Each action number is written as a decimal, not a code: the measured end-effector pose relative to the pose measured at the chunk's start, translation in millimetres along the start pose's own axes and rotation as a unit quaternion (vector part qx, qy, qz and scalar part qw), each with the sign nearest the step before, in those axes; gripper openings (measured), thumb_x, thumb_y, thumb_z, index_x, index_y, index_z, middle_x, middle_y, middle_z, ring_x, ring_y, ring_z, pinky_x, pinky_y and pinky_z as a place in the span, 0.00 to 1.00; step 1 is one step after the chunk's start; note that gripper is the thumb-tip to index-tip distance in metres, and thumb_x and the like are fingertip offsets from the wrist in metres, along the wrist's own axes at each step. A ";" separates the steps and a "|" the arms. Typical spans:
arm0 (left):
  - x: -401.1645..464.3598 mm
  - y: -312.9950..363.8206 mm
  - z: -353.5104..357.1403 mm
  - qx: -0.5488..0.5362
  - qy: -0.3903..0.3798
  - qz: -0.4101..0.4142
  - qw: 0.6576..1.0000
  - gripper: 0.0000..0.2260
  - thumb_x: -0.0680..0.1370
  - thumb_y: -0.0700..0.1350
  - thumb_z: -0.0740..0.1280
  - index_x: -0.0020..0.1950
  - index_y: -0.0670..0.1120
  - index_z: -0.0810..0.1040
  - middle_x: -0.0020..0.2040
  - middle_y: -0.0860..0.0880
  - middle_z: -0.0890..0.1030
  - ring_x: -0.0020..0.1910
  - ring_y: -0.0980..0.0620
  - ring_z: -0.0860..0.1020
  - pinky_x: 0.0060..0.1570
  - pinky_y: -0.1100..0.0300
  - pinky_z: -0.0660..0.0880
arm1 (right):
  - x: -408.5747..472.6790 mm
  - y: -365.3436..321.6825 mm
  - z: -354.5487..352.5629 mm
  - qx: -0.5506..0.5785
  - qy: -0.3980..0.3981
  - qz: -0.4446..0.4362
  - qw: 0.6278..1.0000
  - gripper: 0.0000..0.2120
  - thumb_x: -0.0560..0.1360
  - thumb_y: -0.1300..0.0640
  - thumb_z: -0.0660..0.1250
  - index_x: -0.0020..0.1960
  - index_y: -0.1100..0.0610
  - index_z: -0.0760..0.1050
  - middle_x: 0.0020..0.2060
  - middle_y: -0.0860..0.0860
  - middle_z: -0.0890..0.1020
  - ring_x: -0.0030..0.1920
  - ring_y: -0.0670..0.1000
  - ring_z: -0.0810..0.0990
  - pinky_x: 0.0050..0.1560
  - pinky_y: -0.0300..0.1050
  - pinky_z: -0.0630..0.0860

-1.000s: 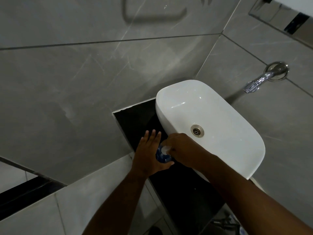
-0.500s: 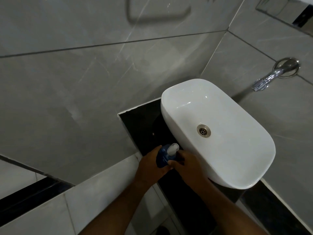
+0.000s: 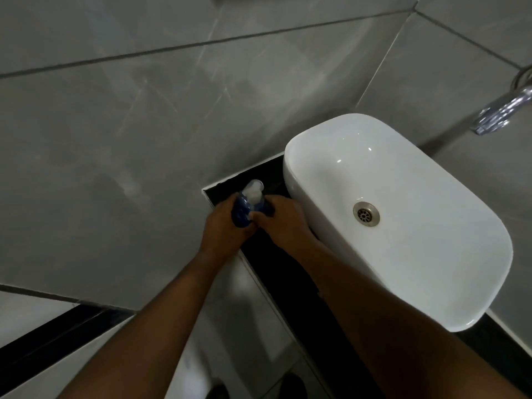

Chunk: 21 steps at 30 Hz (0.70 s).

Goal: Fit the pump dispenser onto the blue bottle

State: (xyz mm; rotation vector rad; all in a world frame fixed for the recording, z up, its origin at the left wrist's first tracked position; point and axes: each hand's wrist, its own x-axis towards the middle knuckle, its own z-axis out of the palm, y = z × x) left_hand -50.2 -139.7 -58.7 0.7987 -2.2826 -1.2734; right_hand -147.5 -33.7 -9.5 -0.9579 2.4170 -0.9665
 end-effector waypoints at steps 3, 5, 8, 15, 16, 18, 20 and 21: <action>22.3 -12.4 -7.4 0.009 0.016 -0.009 1.000 0.29 0.66 0.46 0.78 0.65 0.46 0.75 0.56 0.47 0.82 0.52 0.51 0.80 0.50 0.69 0.74 | 26.3 -8.3 10.6 -0.012 0.009 -0.005 1.000 0.13 0.69 0.50 0.72 0.47 0.59 0.78 0.42 0.54 0.84 0.40 0.49 0.79 0.41 0.38 0.68; 32.6 -17.4 -11.0 0.004 0.018 -0.017 1.000 0.28 0.66 0.45 0.78 0.65 0.46 0.75 0.56 0.47 0.82 0.52 0.51 0.81 0.50 0.60 0.76 | 40.6 -11.0 17.1 -0.023 0.013 -0.008 1.000 0.13 0.68 0.49 0.72 0.45 0.59 0.79 0.41 0.55 0.84 0.42 0.52 0.81 0.41 0.40 0.69; 45.0 -18.5 -17.6 0.002 0.028 -0.026 0.999 0.23 0.67 0.42 0.77 0.60 0.47 0.76 0.53 0.47 0.82 0.51 0.49 0.81 0.48 0.60 0.75 | 55.3 -15.6 22.5 -0.042 0.014 -0.015 0.999 0.13 0.68 0.48 0.71 0.43 0.58 0.79 0.40 0.55 0.84 0.42 0.53 0.81 0.41 0.40 0.67; 55.8 -19.6 -27.6 0.018 0.019 -0.021 0.999 0.24 0.66 0.48 0.74 0.60 0.47 0.76 0.53 0.45 0.83 0.51 0.46 0.81 0.50 0.53 0.77 | 65.6 -24.8 26.6 -0.038 0.021 -0.015 0.999 0.11 0.69 0.49 0.72 0.39 0.55 0.74 0.34 0.48 0.76 0.33 0.46 0.71 0.32 0.25 0.65; 55.4 -17.8 -29.0 0.010 0.017 -0.020 1.000 0.25 0.65 0.50 0.73 0.61 0.47 0.76 0.53 0.45 0.83 0.51 0.47 0.81 0.49 0.53 0.77 | 65.1 -25.4 26.9 -0.032 0.018 -0.014 0.999 0.11 0.69 0.50 0.72 0.39 0.55 0.74 0.34 0.48 0.75 0.32 0.45 0.70 0.32 0.23 0.65; 54.8 -15.3 -31.0 0.016 0.011 -0.023 1.000 0.24 0.66 0.49 0.74 0.61 0.48 0.76 0.52 0.46 0.83 0.50 0.48 0.81 0.46 0.58 0.74 | 63.2 -26.6 29.0 -0.048 0.008 -0.016 0.999 0.12 0.70 0.49 0.71 0.40 0.56 0.75 0.35 0.48 0.75 0.33 0.46 0.72 0.31 0.27 0.65; 53.1 -15.4 -33.0 0.031 0.004 -0.031 0.999 0.22 0.69 0.46 0.76 0.60 0.47 0.77 0.52 0.46 0.83 0.51 0.47 0.80 0.45 0.61 0.70 | 62.0 -27.8 27.8 -0.051 0.021 -0.015 0.998 0.13 0.70 0.46 0.70 0.39 0.55 0.74 0.35 0.48 0.76 0.36 0.48 0.74 0.34 0.36 0.68; 51.5 -15.0 -33.4 0.035 0.003 -0.035 0.999 0.23 0.68 0.47 0.77 0.61 0.47 0.76 0.53 0.47 0.83 0.52 0.48 0.80 0.46 0.62 0.70 | 59.9 -30.1 25.6 -0.042 0.038 -0.013 0.998 0.14 0.70 0.44 0.69 0.37 0.54 0.71 0.33 0.47 0.75 0.34 0.48 0.73 0.33 0.39 0.66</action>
